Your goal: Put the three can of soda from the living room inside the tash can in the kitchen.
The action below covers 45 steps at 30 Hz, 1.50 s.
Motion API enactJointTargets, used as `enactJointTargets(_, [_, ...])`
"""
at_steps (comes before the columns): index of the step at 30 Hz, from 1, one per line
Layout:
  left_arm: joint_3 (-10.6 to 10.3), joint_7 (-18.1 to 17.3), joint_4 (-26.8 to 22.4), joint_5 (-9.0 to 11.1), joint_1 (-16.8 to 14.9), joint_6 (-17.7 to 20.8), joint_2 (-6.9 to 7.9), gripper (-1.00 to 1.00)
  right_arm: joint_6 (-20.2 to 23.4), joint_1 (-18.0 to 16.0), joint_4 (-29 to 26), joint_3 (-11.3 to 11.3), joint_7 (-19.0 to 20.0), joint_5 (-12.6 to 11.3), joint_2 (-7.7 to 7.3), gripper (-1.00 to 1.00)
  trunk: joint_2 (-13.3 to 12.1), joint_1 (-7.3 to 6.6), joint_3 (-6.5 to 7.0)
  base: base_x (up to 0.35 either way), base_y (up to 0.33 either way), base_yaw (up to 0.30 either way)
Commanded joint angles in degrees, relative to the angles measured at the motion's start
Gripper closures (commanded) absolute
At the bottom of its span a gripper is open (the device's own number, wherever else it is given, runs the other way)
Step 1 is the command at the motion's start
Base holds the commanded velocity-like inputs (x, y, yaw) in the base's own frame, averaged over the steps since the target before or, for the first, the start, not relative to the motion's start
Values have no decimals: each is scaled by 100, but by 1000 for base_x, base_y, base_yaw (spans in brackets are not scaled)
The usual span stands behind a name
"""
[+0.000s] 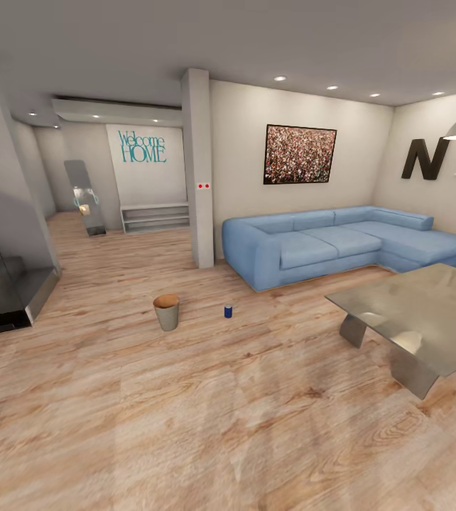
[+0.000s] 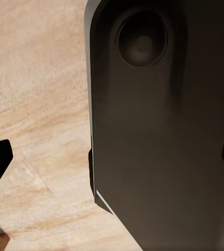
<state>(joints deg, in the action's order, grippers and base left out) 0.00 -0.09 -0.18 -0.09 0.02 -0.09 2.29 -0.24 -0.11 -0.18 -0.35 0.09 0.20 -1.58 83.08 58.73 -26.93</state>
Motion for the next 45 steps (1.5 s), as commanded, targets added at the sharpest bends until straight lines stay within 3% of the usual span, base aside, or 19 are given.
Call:
enactJointTargets(1, [0,0,0,0,0,0,0,-100,0,0,0,0,0,0,0,-100,0,0,0,0,0,0])
enactJointTargets(45, [0,0,0,0,-2,0,0,-100,-3,2,0,1,0,-1,0,-100,0,0,0,0,0,0])
